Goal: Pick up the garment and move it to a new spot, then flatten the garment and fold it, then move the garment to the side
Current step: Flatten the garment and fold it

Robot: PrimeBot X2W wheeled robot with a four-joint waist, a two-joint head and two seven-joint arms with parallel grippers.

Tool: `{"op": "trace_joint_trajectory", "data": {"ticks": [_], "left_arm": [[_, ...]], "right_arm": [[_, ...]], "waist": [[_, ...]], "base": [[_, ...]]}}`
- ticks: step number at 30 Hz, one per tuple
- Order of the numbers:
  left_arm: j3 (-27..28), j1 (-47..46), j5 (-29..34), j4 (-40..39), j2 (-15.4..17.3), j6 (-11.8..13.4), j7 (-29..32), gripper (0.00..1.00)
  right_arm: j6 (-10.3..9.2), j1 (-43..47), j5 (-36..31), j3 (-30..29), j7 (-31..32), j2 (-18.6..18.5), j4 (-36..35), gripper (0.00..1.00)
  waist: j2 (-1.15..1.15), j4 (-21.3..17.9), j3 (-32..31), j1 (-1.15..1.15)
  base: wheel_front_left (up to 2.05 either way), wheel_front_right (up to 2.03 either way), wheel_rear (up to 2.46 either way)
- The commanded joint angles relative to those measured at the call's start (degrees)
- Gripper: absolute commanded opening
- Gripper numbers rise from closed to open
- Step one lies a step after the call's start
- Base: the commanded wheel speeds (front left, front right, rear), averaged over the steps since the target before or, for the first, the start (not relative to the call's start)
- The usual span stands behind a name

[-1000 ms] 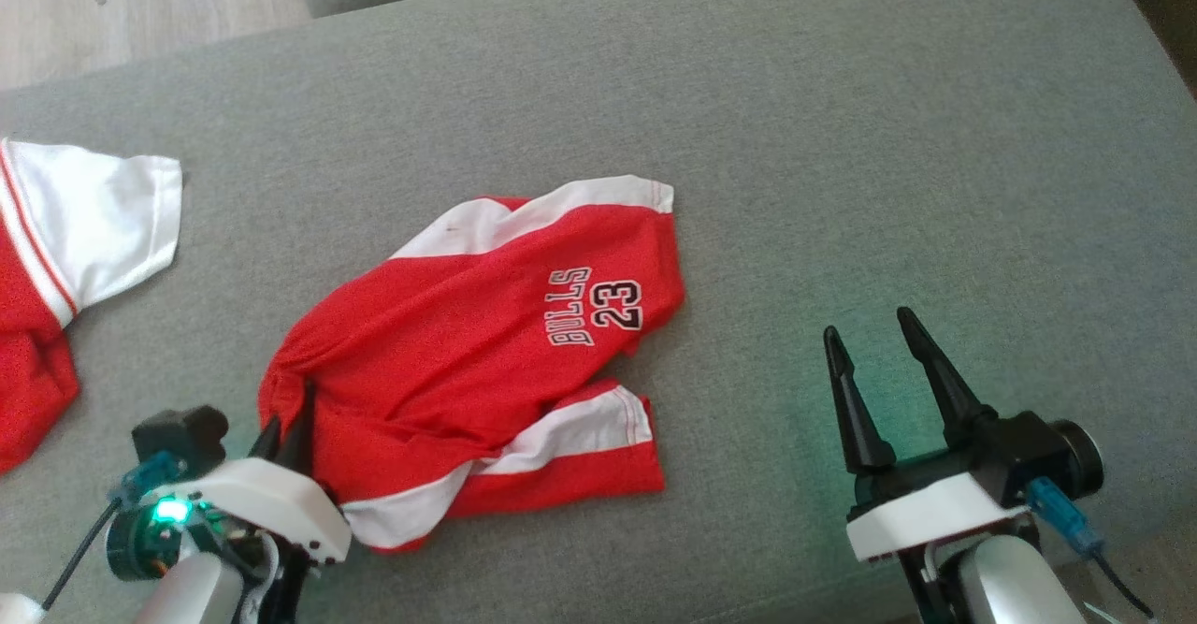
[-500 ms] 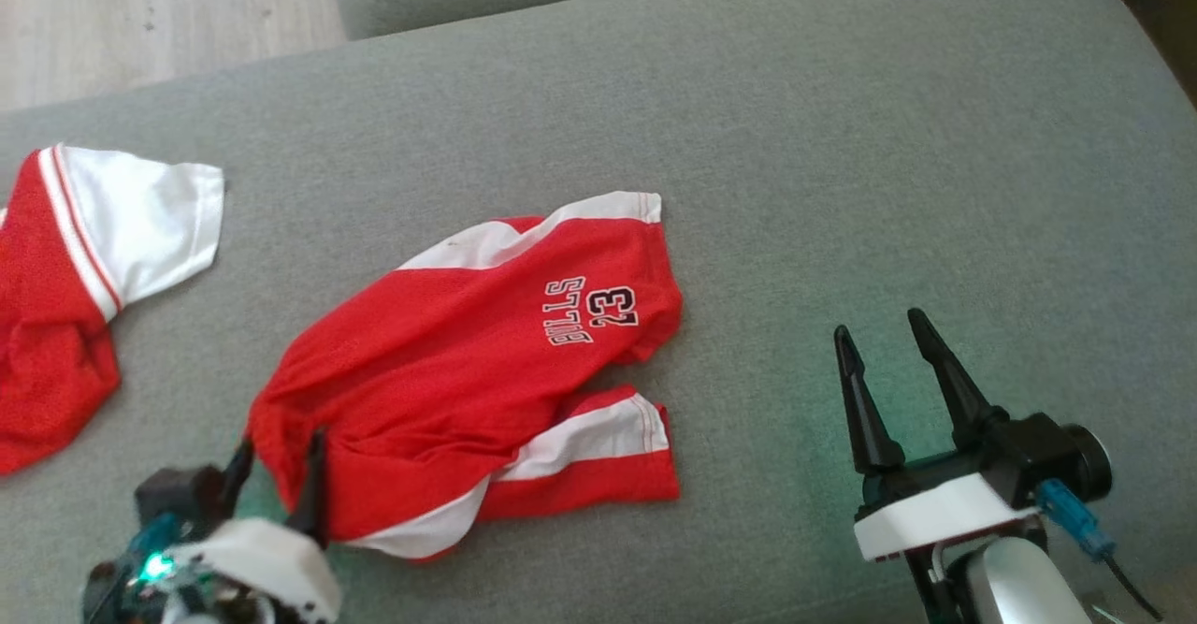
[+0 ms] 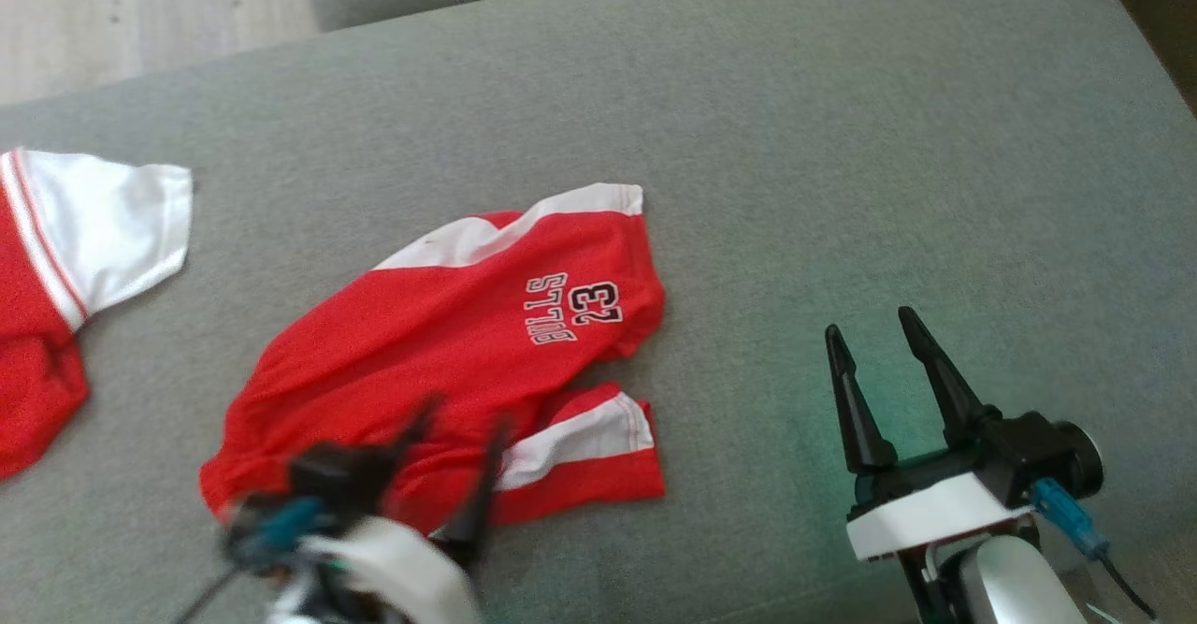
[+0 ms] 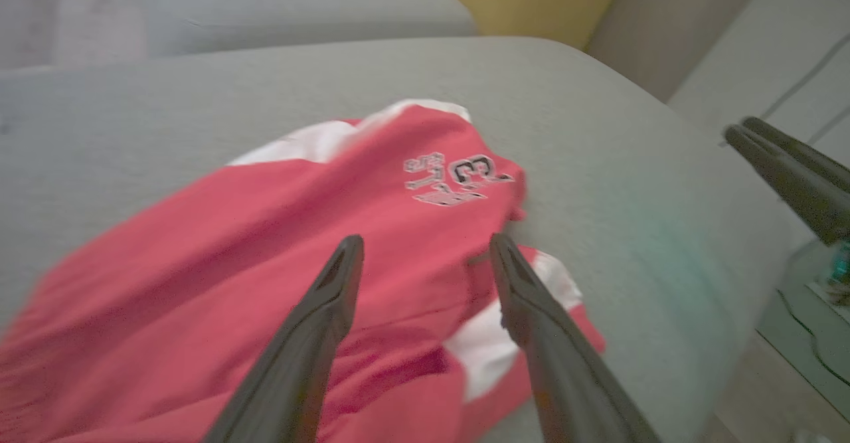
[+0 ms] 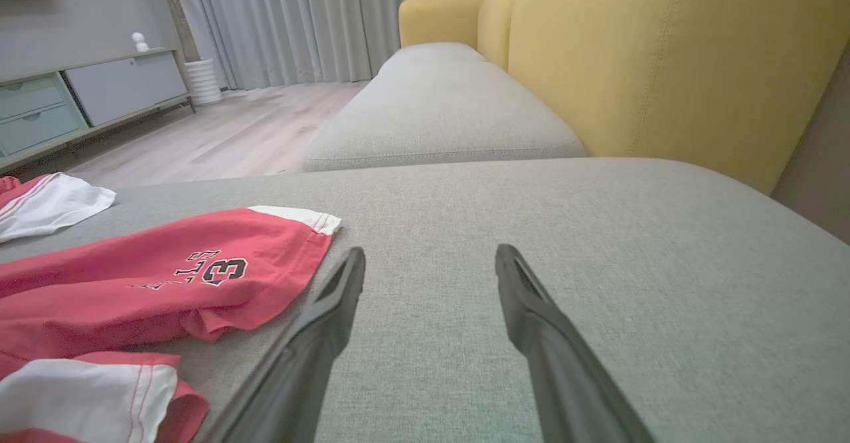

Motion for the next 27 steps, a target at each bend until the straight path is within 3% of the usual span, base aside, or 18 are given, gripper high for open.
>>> {"op": "trace_joint_trajectory", "data": {"ticks": [1,5,14,15,16,17,21,27], "left_arm": [[0.10,-3.51,0.32,-1.55,-0.36,-1.13,0.97,1.00],[-5.35,-6.19,1.73,2.16,-2.27,-3.93,3.98,1.00],[-7.16,-8.26,3.35,7.67,-1.71,-4.75,5.50,1.00],[-7.28,-8.25,3.26,7.98,-1.63,-4.89,5.63,0.76],[-7.45,-8.34,3.29,8.27,-1.51,-5.06,5.78,0.42],[-7.63,-8.48,3.33,8.49,-1.43,-5.26,5.91,0.00],[-8.66,-9.73,2.73,7.90,-2.35,-7.12,5.53,0.00],[-11.64,-13.51,-2.02,6.28,-7.03,-12.83,6.98,0.00]], "right_arm": [[0.44,-1.96,0.37,1.48,-0.37,-0.22,-1.96,1.00],[0.44,-2.41,0.86,1.57,-0.37,-0.22,-2.16,1.00],[0.44,-2.28,1.62,1.42,-0.37,-0.22,-2.53,1.00],[0.44,-2.28,1.69,1.42,-0.37,-0.22,-2.59,1.00],[0.44,-2.30,1.77,1.44,-0.37,-0.22,-2.62,1.00],[0.44,-2.32,1.82,1.44,-0.37,-0.22,-2.64,1.00],[0.44,-2.62,2.05,1.46,-0.37,-0.22,-2.68,1.00],[0.44,-3.47,2.28,2.29,-0.37,-0.22,-2.61,1.00]], "waist": [[0.00,-1.03,0.76,0.00],[0.00,-3.09,1.59,0.00],[0.00,-6.13,2.62,0.00],[0.00,-6.24,2.70,0.00],[0.00,-6.35,2.78,0.00],[0.00,-6.43,2.83,0.00],[0.00,-6.71,2.96,0.00],[0.00,-7.76,3.76,0.00]], "base": [[0.00,0.00,0.00],[0.00,0.00,0.00],[0.00,0.00,0.00],[0.00,0.00,0.00],[0.00,0.00,0.00],[0.00,0.00,0.00],[0.00,0.00,0.00],[0.00,0.00,0.00]]}}
